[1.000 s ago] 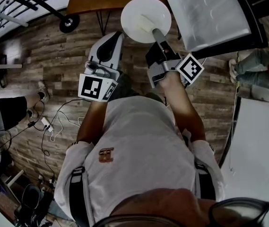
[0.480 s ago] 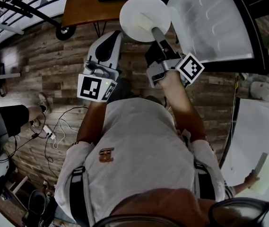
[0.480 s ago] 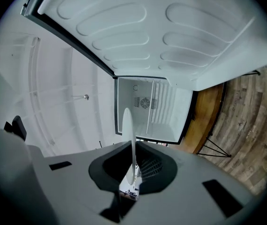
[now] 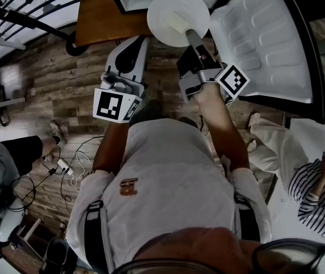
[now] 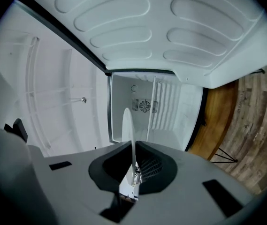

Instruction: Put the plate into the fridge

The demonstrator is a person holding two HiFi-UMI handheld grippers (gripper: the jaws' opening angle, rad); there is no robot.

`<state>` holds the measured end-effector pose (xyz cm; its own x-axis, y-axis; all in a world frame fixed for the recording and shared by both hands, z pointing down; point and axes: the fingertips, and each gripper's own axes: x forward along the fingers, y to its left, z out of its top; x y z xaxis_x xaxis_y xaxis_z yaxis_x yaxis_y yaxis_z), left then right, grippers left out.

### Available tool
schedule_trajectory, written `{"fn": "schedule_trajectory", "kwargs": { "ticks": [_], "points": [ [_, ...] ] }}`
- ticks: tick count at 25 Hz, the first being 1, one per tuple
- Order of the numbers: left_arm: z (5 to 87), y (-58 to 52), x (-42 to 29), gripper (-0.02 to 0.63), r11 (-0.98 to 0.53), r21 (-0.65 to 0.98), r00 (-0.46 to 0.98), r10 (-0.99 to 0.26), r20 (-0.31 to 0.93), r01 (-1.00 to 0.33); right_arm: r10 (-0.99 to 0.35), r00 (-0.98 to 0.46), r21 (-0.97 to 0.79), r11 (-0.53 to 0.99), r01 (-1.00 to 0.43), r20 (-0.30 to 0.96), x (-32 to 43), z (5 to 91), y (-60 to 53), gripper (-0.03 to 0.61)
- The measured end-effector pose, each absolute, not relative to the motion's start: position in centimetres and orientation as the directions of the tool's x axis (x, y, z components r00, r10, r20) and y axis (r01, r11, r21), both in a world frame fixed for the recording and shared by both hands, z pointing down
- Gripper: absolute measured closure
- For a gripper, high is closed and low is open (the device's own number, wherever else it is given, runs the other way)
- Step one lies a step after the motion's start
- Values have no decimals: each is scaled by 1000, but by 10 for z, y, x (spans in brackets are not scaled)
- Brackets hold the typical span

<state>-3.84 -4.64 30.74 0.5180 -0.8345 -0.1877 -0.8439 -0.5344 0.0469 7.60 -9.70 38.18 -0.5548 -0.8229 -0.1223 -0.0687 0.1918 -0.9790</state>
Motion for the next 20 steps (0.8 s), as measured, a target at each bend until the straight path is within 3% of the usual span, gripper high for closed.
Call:
{"fn": "schedule_trajectory", "kwargs": {
  "ticks": [20],
  "points": [
    [290,-206,-92,595,-613,60,592,-781,-199,-788,-903,-420,-978,162,-132,-93,41,348,-287,534]
  ]
}}
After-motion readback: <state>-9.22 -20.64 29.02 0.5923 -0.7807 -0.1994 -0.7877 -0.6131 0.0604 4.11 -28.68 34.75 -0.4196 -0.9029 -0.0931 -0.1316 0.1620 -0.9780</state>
